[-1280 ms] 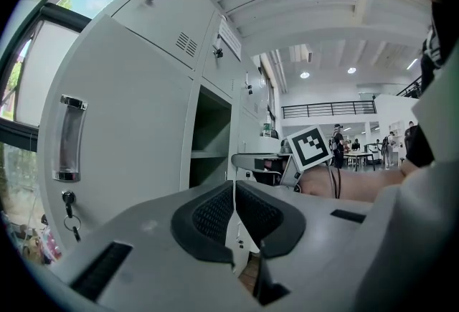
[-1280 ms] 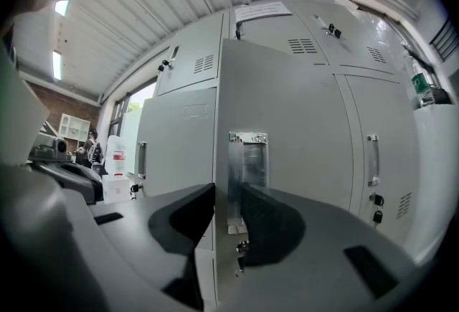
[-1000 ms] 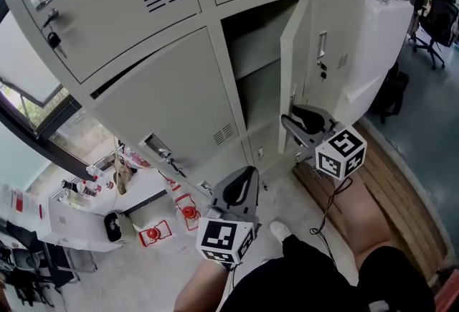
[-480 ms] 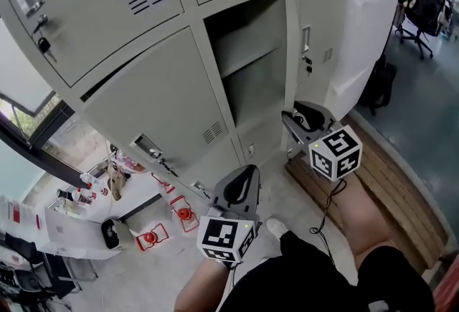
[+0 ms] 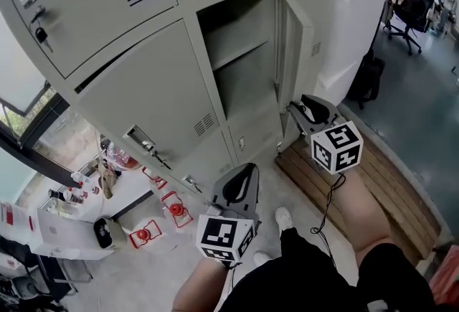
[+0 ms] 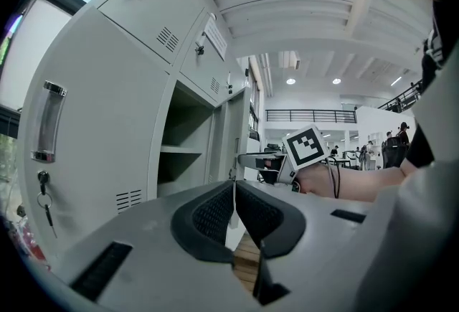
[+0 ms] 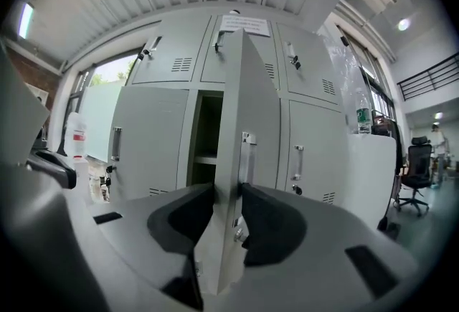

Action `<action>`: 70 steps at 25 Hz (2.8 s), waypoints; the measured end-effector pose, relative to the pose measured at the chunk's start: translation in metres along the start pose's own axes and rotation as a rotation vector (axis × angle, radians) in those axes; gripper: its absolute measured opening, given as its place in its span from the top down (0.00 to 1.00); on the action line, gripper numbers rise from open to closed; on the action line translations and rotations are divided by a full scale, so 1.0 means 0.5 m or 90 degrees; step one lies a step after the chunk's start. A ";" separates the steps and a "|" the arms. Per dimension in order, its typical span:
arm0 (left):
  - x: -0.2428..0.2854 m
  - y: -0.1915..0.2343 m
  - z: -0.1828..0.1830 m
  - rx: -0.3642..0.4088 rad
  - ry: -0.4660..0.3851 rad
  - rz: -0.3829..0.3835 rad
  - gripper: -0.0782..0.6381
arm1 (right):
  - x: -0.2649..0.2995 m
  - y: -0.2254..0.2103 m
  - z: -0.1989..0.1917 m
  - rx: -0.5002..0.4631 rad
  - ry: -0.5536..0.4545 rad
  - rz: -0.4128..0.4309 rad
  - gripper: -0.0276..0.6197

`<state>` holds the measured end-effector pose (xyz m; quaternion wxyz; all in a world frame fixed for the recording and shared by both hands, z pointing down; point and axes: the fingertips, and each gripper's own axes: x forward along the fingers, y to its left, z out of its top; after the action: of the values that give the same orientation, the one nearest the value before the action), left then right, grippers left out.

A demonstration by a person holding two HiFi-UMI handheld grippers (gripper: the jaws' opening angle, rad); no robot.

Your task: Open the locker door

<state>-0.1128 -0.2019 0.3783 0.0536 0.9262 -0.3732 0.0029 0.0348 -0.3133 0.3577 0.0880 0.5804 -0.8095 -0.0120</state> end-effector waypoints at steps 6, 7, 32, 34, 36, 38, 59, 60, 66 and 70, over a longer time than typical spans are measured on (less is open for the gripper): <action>-0.005 -0.011 -0.003 0.006 0.003 0.015 0.86 | -0.019 -0.022 -0.009 0.005 0.009 -0.017 0.70; -0.001 -0.017 -0.002 0.007 0.003 0.018 0.86 | -0.025 -0.028 -0.011 0.005 0.011 -0.017 0.71; 0.155 -0.235 0.019 0.014 -0.020 0.132 0.86 | -0.092 -0.267 -0.048 0.027 0.014 0.052 0.74; 0.155 -0.248 0.018 0.015 -0.021 0.143 0.86 | -0.093 -0.280 -0.052 0.028 0.016 0.055 0.74; 0.155 -0.259 0.018 0.016 -0.021 0.152 0.86 | -0.095 -0.291 -0.053 0.028 0.017 0.057 0.74; 0.154 -0.267 0.021 0.020 -0.022 0.161 0.86 | -0.097 -0.300 -0.053 0.032 0.014 0.059 0.74; 0.153 -0.305 -0.009 -0.005 -0.022 0.200 0.86 | -0.234 -0.204 -0.028 0.036 -0.039 0.177 0.87; 0.150 -0.306 -0.010 -0.004 -0.022 0.201 0.86 | -0.243 -0.191 -0.027 0.037 -0.042 0.190 0.87; 0.126 -0.308 -0.010 -0.004 -0.029 0.221 0.86 | -0.293 -0.122 -0.026 0.036 -0.050 0.253 0.87; 0.105 -0.309 -0.021 -0.011 -0.025 0.241 0.86 | -0.316 -0.073 -0.041 0.034 -0.043 0.290 0.87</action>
<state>0.0321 -0.1267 0.3759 0.0530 0.8386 -0.5421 -0.0083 0.1212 -0.1747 0.3533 0.0456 0.3843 -0.9220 0.0099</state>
